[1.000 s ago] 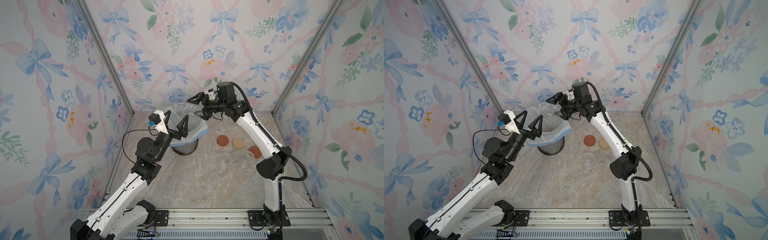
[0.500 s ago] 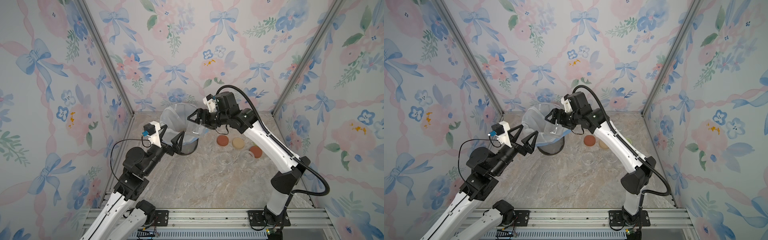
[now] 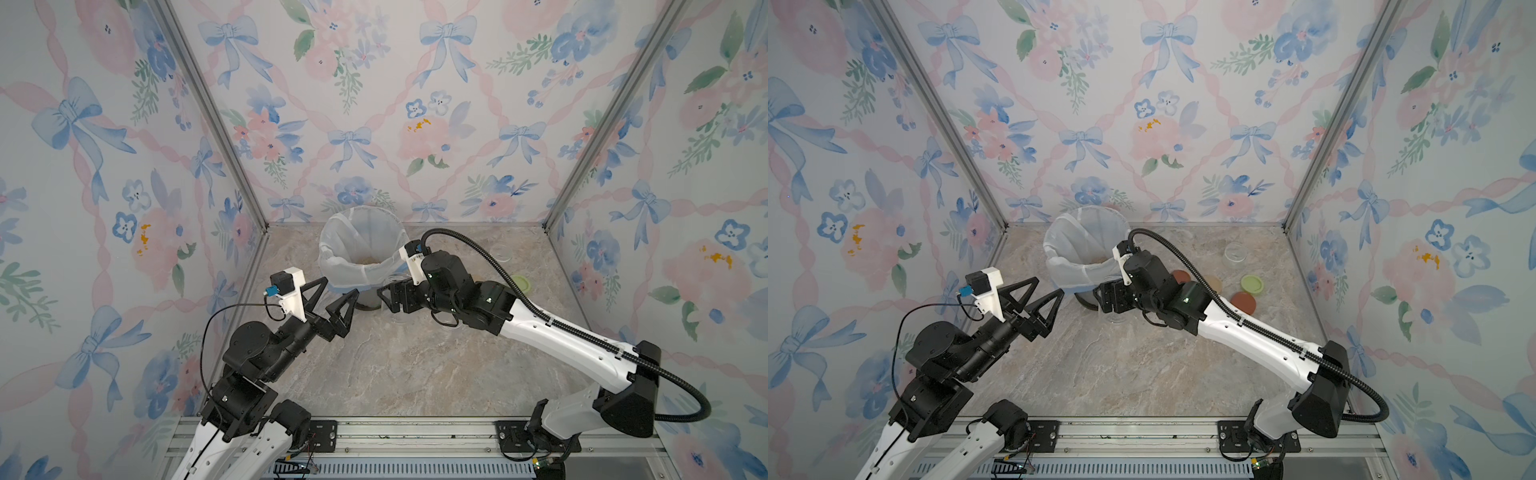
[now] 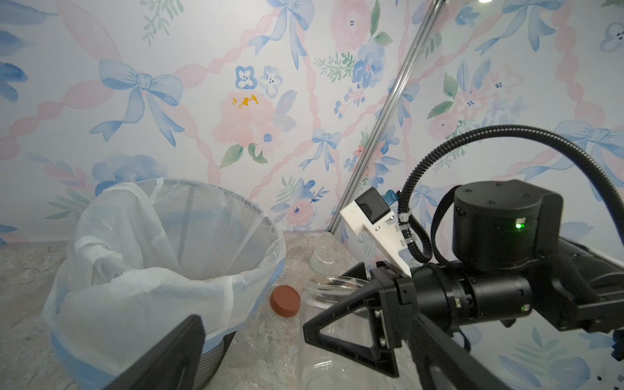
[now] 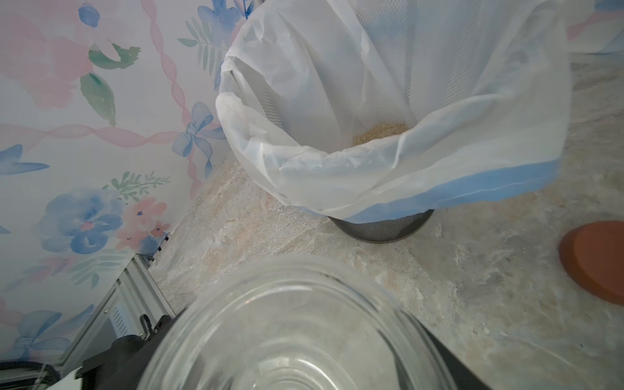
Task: Empty moldy rice from jars
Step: Place the jar at the center of the board.
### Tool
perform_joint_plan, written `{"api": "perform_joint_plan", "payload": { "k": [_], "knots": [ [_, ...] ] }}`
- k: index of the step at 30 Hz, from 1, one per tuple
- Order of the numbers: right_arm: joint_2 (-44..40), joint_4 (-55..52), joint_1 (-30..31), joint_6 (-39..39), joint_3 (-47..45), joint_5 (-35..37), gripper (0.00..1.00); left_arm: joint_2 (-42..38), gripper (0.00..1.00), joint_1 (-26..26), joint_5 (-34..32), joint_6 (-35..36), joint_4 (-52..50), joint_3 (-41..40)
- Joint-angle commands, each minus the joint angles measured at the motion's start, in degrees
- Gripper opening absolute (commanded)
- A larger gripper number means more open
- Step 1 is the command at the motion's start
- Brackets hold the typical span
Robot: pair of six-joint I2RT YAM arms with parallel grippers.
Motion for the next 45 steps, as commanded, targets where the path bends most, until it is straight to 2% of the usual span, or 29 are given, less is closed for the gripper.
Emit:
{"api": "perform_joint_plan", "payload": {
  "k": [1, 6, 14, 22, 32, 33, 34, 37, 38, 39, 43, 45],
  "knots": [
    [-2.3, 9.9, 2.4, -4.1, -4.0, 6.2, 0.0, -0.7, 0.98, -0.1, 1.0, -2.9, -5.2, -1.8],
    [-0.7, 16.9, 3.4, -4.9, -10.6, 7.0, 0.0, -2.3, 0.98, -0.1, 1.0, -4.7, -8.1, -2.8],
    [6.2, 41.2, 3.5, -7.0, -24.2, 7.7, 0.0, -5.7, 0.98, 0.0, -0.7, -7.3, -9.6, -4.3],
    [19.2, 58.1, 3.5, -12.1, -25.1, 9.9, 0.0, -5.5, 0.98, 0.0, -1.6, -8.2, -10.1, -4.1],
    [29.3, 70.1, 3.0, -18.8, -24.0, 13.8, 0.01, -3.5, 0.98, 0.0, -0.1, -7.2, -10.6, -3.1],
    [29.6, 70.1, 2.8, -18.7, -23.8, 13.8, 0.06, -3.2, 0.98, 0.0, 0.1, -7.1, -10.6, -3.0],
    [29.9, 70.0, 2.4, -18.5, -23.9, 13.6, 0.16, -2.8, 0.98, 0.0, 0.4, -6.8, -10.6, -2.9],
    [29.6, 72.0, 2.0, -18.4, -25.2, 12.2, 0.66, -1.9, 0.98, 0.0, 0.8, -6.1, -10.6, -2.6],
    [29.3, 72.6, 2.0, -18.7, -25.7, 12.1, 0.9, -1.8, 0.98, 0.0, 0.7, -5.8, -10.6, -2.6],
    [28.9, 72.7, 2.0, -18.7, -26.1, 12.3, 0.98, -1.7, 0.98, 0.0, 0.5, -5.8, -10.7, -2.6],
    [25.9, 71.5, 3.5, -21.0, -27.8, 16.9, 0.97, -2.0, 0.98, 0.0, -0.3, -5.2, -10.6, -2.9],
    [24.5, 69.8, 3.6, -21.7, -27.9, 17.1, 0.97, -2.3, 0.98, 0.0, -0.8, -5.1, -10.6, -3.2]
  ]
}}
